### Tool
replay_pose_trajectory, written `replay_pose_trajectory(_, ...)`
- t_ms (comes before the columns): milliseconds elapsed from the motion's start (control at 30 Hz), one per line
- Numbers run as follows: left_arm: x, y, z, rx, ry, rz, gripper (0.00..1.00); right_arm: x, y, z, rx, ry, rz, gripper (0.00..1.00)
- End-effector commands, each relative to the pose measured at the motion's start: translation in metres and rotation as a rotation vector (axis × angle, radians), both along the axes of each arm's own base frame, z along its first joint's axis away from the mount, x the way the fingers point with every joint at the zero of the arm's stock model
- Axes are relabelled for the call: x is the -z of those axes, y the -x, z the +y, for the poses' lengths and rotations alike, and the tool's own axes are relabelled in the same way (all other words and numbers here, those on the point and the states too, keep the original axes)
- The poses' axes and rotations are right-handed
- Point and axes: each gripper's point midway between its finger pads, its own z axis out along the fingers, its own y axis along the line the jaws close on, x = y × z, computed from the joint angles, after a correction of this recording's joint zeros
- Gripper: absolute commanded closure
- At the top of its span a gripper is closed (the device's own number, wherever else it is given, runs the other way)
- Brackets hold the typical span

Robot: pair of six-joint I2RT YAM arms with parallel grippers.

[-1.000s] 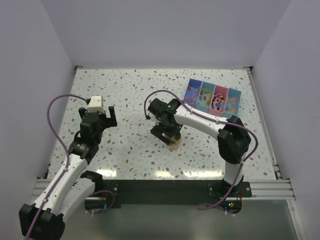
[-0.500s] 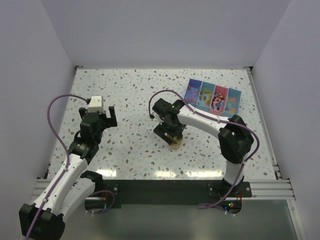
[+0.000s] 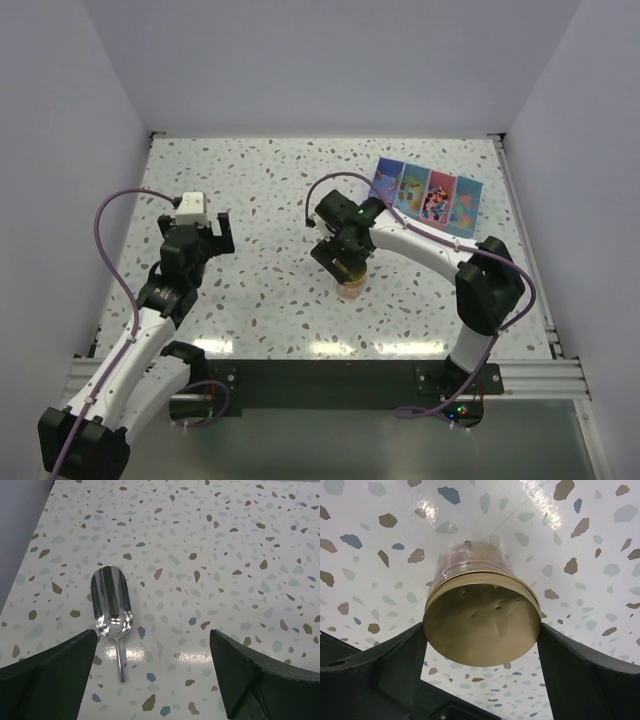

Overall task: Pack the candies
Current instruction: Close the bottle lid on the packing bottle.

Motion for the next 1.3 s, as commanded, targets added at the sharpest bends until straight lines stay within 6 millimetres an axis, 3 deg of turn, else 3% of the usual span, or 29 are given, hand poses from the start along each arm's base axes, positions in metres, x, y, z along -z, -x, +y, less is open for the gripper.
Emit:
replay_pose_trajectory(0,-0.012,-0.004,0.0,0.009,-0.005,-0.038,0.01,-0.009,0.001,0.002,0.011,-0.059,-0.017,0.55)
replay_pose_trajectory(1267,-0.013,-0.005,-0.002,0.016,0.003,-0.042,0.01,0.021,0.007,-0.002,0.07,-0.058,0.017,0.51)
